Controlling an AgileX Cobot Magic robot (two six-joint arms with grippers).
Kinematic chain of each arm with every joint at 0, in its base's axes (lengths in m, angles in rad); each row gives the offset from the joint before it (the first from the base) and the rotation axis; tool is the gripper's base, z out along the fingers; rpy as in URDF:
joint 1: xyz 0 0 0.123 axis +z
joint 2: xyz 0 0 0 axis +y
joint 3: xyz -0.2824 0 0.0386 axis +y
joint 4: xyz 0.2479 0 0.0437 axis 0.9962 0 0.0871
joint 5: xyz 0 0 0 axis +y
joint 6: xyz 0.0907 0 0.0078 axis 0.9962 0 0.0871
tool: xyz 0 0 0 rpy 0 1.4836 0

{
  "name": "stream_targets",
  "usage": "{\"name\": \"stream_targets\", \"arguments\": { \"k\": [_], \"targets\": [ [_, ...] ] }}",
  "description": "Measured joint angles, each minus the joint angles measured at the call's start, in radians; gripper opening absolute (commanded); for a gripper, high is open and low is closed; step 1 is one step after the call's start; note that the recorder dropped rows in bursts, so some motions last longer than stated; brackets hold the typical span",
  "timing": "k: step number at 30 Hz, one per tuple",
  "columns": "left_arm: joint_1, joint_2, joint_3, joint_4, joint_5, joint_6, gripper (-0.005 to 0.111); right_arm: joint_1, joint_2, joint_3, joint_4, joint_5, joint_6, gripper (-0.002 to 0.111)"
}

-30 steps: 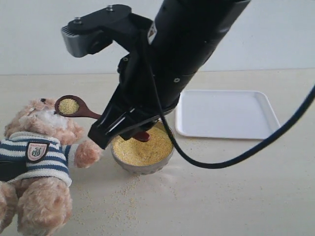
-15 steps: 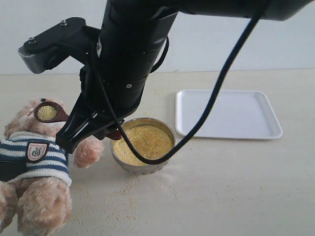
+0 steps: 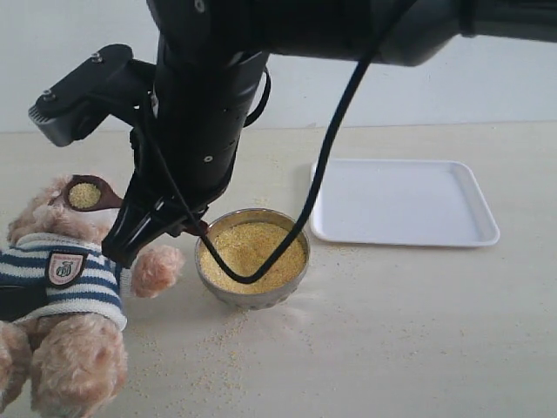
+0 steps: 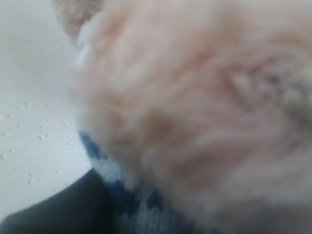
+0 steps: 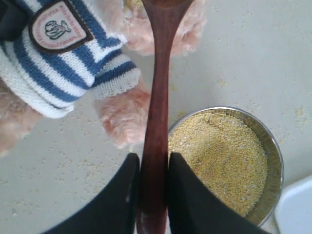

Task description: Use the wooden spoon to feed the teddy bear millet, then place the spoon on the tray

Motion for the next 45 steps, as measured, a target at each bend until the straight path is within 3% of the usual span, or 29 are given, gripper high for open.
{"name": "stream_targets", "arguments": {
  "k": [8,23,45],
  "targets": [
    [0.000,0.000,0.000,0.000,0.000,0.000,0.005,0.065,0.025,-0.004,-0.145,-0.002,-0.003,0.000],
    [0.000,0.000,0.000,0.000,0.000,0.000,0.005,0.231,0.048,-0.004,-0.585,0.067,0.145,0.000],
    [0.000,0.000,0.000,0.000,0.000,0.000,0.005,0.349,0.097,-0.004,-0.830,0.217,0.211,0.000]
  ]
}}
